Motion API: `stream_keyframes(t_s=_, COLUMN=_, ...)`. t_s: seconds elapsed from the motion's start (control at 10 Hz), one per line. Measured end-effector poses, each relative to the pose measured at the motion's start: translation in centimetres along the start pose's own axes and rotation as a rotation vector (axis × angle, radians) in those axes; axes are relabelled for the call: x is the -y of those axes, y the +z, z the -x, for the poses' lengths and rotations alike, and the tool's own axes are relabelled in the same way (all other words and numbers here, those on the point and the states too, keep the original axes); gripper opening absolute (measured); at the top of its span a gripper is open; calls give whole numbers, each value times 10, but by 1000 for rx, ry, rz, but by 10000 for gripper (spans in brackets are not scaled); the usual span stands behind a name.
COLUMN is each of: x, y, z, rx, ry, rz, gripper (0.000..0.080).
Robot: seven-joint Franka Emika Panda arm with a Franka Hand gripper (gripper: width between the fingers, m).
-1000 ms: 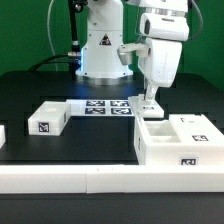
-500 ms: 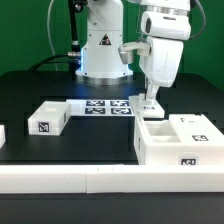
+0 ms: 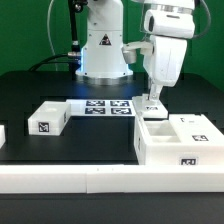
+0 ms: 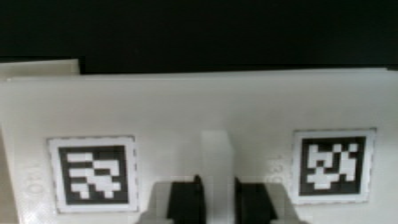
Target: Assemble cabinet
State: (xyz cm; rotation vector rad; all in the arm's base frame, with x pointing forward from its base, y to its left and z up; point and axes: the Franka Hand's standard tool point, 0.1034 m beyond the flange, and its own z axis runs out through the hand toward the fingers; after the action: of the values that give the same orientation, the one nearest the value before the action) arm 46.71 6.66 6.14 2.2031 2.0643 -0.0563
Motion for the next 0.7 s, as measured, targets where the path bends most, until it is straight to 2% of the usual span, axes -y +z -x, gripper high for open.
stream_keyframes(t_s=0.4, x=-2, y=4, z=1, rx=6, ry=4, rz=-7, gripper=64)
stream_keyframes(t_s=0.7, x=-8, y=4, z=-1, rx=6, ry=-3, rz=-1, gripper=64)
